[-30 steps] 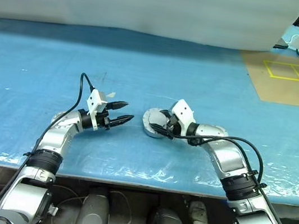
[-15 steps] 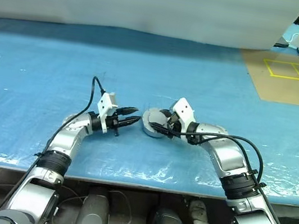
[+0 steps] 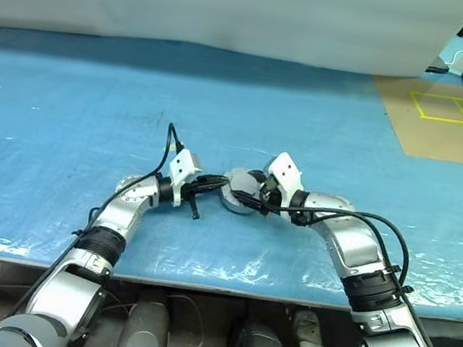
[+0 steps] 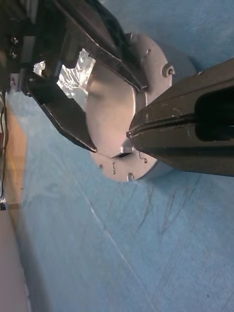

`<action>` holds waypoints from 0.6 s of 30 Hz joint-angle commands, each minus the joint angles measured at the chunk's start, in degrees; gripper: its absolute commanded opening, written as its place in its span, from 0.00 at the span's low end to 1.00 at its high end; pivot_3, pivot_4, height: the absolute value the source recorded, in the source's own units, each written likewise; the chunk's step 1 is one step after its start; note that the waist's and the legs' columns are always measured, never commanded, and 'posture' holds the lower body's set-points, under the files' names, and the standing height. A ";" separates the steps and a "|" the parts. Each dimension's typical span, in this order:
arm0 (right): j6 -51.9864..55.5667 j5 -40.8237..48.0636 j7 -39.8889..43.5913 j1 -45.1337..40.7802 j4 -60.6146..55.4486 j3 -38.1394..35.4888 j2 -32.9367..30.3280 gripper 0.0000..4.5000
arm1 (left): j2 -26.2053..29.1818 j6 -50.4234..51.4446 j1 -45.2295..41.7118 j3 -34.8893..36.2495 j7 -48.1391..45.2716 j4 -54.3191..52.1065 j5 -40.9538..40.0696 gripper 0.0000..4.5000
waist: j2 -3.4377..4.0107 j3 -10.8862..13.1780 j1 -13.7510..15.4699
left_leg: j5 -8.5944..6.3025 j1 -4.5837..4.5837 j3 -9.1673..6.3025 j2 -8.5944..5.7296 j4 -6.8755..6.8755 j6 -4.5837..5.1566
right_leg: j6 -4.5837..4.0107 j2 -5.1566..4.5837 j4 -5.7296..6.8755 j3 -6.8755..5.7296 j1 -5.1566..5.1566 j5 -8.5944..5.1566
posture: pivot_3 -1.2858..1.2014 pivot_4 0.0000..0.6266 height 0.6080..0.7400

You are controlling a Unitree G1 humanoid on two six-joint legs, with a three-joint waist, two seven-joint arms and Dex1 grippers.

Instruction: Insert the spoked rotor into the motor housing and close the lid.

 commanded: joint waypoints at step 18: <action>1.86 6.06 3.17 3.08 -9.15 -4.77 -0.87 1.00 | 0.24 -2.28 0.08 -2.10 -0.19 1.48 2.06 0.00 | 0.02 0.01 0.18 | 0.11 -0.98 0.00 -0.08 0.03 -0.13 | -0.10 -0.02 0.06 -0.07 -0.78 0.26 | 0.52 0.24 1.00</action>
